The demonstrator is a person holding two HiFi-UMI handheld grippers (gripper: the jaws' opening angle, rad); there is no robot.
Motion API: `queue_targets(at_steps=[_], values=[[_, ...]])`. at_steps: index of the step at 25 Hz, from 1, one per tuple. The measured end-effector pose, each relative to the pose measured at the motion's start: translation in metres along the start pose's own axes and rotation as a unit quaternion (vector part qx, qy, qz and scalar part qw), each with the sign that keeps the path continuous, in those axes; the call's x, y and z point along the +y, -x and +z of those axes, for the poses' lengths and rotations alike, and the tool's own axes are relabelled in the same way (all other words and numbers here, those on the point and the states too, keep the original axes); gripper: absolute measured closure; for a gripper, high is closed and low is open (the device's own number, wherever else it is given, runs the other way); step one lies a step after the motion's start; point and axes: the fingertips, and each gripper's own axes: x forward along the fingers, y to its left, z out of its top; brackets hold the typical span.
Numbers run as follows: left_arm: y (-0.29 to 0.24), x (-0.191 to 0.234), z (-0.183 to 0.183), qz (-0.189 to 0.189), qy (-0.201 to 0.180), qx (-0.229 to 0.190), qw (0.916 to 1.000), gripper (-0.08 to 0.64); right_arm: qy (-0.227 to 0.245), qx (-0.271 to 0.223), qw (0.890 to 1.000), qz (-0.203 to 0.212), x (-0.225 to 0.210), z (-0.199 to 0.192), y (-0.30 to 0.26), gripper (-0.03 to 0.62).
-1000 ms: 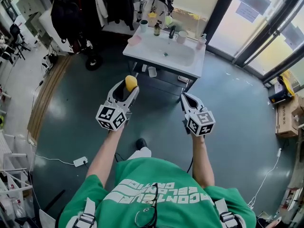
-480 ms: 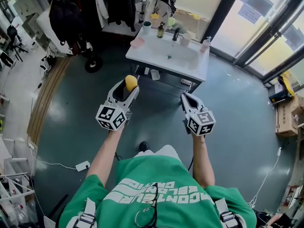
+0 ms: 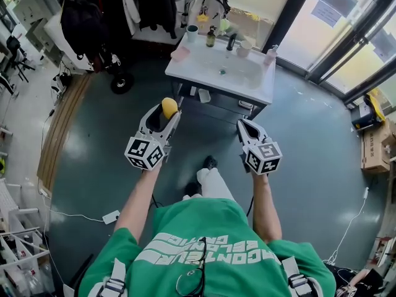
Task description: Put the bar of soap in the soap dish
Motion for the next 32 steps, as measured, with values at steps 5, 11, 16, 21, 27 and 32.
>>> queue_targets(at_steps=[5, 11, 16, 21, 27, 32], values=[[-0.008, 0.014, 0.003, 0.004, 0.003, -0.004, 1.0000, 0.310, 0.009, 0.001, 1.000, 0.004, 0.000, 0.007, -0.015, 0.578], [-0.030, 0.028, 0.003, 0.000, 0.002, -0.006, 1.0000, 0.309, 0.010, 0.000, 1.000, 0.000, -0.014, 0.012, -0.035, 0.578], [-0.055, 0.046, 0.002, -0.005, -0.004, -0.001, 1.0000, 0.308, 0.006, 0.000, 1.000, -0.002, -0.030, 0.017, -0.060, 0.578], [-0.081, 0.075, 0.007, 0.002, 0.000, 0.001, 1.0000, 0.308, 0.000, 0.006, 1.000, 0.001, -0.043, 0.026, -0.098, 0.578], [-0.110, 0.109, 0.015, 0.007, -0.001, 0.003, 1.0000, 0.309, 0.004, 0.007, 1.000, 0.013, -0.051, 0.045, -0.145, 0.578], [-0.134, 0.130, 0.016, 0.013, 0.001, 0.009, 0.9999, 0.308, 0.008, 0.013, 1.000, 0.013, -0.068, 0.056, -0.172, 0.578]])
